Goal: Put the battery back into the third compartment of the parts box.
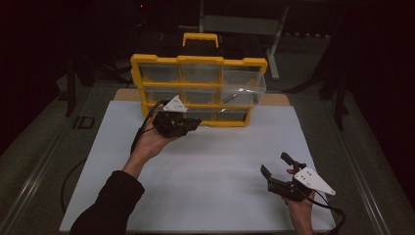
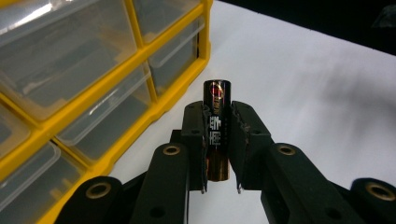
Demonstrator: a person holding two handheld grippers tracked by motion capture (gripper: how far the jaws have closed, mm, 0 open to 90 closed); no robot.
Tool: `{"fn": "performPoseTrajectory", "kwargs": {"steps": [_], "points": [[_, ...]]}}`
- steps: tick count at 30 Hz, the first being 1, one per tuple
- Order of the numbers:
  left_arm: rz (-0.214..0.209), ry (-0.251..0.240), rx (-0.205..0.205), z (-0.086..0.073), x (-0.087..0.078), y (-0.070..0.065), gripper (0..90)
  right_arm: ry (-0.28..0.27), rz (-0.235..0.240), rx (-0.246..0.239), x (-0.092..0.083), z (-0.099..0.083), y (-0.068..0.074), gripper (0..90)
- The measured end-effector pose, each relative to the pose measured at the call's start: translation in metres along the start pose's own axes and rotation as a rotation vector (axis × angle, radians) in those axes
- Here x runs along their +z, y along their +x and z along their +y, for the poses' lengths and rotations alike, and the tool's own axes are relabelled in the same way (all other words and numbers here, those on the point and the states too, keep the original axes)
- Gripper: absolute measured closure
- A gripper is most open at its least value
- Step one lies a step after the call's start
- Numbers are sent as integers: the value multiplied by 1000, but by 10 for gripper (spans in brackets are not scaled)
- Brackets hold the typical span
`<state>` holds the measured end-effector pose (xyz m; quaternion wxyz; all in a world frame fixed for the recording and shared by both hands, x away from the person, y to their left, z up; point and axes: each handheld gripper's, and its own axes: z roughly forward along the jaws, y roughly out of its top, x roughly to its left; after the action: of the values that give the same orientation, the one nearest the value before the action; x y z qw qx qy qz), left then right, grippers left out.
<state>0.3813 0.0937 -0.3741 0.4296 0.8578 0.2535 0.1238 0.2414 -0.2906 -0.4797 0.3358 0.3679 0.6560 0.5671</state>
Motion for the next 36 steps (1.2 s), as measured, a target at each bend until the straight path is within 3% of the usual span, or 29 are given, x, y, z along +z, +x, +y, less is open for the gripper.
{"fn": "performPoseTrajectory", "kwargs": {"steps": [23,36], "points": [[2,-125,2,21,-15,3,776,0,1,2,0,0,0,137],[10,-160,14,32,-17,3,777,-1,2,2,0,0,0,137]]}}
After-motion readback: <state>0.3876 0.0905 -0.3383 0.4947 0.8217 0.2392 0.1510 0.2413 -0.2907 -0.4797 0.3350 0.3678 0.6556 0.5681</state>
